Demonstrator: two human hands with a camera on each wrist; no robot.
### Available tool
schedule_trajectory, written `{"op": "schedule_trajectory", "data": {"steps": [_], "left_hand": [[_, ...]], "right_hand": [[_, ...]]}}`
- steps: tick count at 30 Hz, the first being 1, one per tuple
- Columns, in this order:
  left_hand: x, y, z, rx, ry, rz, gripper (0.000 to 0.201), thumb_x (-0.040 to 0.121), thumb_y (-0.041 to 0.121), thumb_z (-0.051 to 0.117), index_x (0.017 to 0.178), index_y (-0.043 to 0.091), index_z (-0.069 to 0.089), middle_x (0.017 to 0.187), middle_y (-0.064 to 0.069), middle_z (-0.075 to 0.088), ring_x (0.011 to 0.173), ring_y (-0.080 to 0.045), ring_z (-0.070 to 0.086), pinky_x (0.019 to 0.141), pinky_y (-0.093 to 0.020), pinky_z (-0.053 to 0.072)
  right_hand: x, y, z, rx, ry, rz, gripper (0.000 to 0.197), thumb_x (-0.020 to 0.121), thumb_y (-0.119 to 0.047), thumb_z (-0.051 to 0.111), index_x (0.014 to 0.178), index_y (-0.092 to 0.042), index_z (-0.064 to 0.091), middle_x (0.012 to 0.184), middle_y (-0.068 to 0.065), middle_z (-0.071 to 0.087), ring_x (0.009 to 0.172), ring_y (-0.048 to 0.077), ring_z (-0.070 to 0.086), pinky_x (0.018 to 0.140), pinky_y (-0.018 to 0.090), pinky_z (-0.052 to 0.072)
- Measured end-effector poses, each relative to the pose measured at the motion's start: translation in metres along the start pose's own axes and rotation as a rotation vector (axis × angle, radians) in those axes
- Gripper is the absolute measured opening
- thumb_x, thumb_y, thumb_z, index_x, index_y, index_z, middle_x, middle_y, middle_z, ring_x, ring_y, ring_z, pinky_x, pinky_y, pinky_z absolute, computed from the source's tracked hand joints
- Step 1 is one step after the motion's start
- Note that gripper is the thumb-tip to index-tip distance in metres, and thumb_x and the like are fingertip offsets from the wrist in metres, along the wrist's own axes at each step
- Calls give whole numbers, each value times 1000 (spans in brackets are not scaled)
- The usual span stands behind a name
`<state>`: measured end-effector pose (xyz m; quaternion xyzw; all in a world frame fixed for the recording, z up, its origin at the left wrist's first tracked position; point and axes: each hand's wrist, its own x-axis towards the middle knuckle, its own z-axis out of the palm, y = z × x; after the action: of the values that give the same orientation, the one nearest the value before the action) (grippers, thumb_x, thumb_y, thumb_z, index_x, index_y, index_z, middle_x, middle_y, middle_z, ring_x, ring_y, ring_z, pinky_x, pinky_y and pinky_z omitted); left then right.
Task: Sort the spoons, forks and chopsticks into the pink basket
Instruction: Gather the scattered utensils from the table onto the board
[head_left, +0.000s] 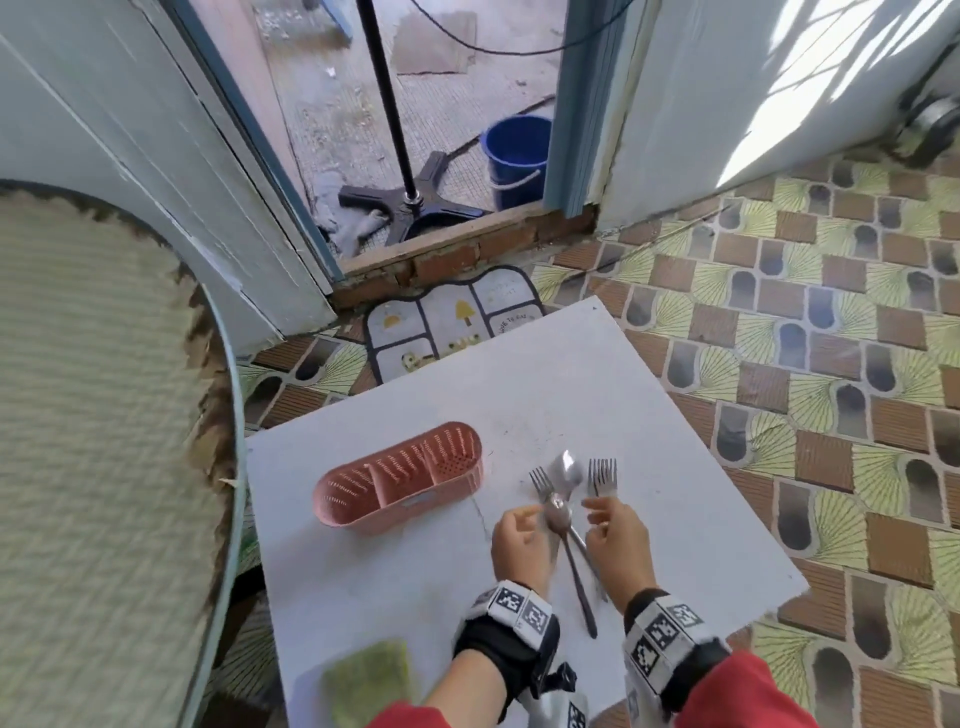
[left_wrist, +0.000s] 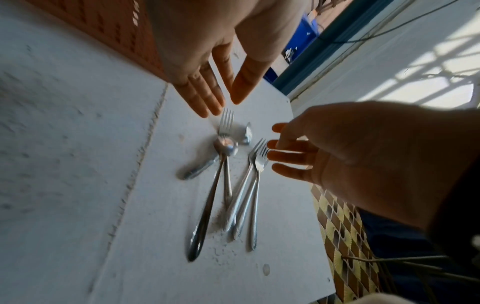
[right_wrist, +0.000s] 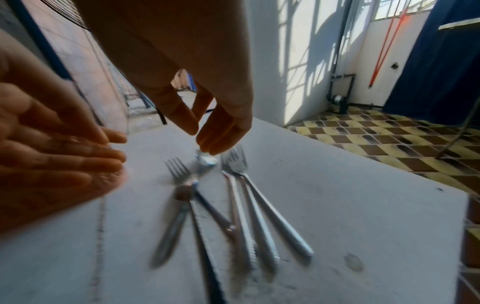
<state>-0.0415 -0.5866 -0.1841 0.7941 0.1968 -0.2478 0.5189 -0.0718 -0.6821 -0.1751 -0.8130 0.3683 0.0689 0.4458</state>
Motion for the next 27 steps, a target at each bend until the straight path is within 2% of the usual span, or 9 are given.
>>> {"op": "schedule_trajectory", "data": {"steps": [2,3,5,10,15,18,22,25,27], "left_hand": [[-14,9,-28,-60,30,41,20,87,2,49,90,21,56,94,0,61,90,-16,59,73,-14,40],[-21,12,-44,-85,48,67,25,86,-1,48,86,23,57,92,1,63,88,-16,59,73,-14,42],[-32,18,-82,-123,112,131,27,85,1,50,81,26,57,87,2,66,83,-16,62,72,-14,45],[-56,22,-199,-213,380,279,25,85,5,55,75,28,58,75,13,62,70,-2,58,62,-6,42],[-79,-8,-323,-320,649,278,8,87,10,58,82,15,61,72,6,61,66,-7,57,57,-9,42],[-96,-41,-390,-319,756,276,13,86,8,57,82,19,61,77,6,63,72,-9,59,62,-10,44],[-116,-97,-468,-282,839,214,11,85,6,56,83,14,62,76,3,64,70,-7,61,66,-19,49],[-127,-148,-520,-154,891,136,10,84,7,57,88,13,64,89,-3,65,82,-18,61,75,-29,49],[-134,-183,-550,-65,886,52,12,85,7,56,92,13,64,94,-3,65,86,-20,61,79,-33,50]], "right_hand": [[-21,-30,5,65,8,-90,24,88,6,47,97,-13,57,80,2,60,69,16,57,58,20,49],[-31,-45,11,84,16,-140,24,87,7,47,96,-13,57,81,3,62,67,14,57,56,24,52],[-51,-77,24,120,20,-219,30,83,11,46,90,-16,59,84,3,64,75,14,60,68,38,55],[-111,-172,74,159,-114,-467,27,79,11,52,83,-16,59,80,-3,61,77,15,59,71,28,50],[-175,-243,147,134,-319,-673,25,80,6,53,80,-17,61,81,1,65,74,15,60,69,26,48],[-214,-270,195,-34,-495,-808,26,82,6,52,80,-16,66,83,-3,65,71,9,55,63,15,40],[-259,-290,257,-397,-667,-979,39,81,7,42,99,-17,67,99,0,58,90,16,55,83,30,47],[-280,-297,294,-726,-659,-1125,49,83,5,42,119,-26,58,119,3,49,115,21,46,91,36,46],[-289,-300,312,-915,-609,-1213,44,88,-3,47,123,-28,54,129,3,42,122,23,39,92,39,46]]}}
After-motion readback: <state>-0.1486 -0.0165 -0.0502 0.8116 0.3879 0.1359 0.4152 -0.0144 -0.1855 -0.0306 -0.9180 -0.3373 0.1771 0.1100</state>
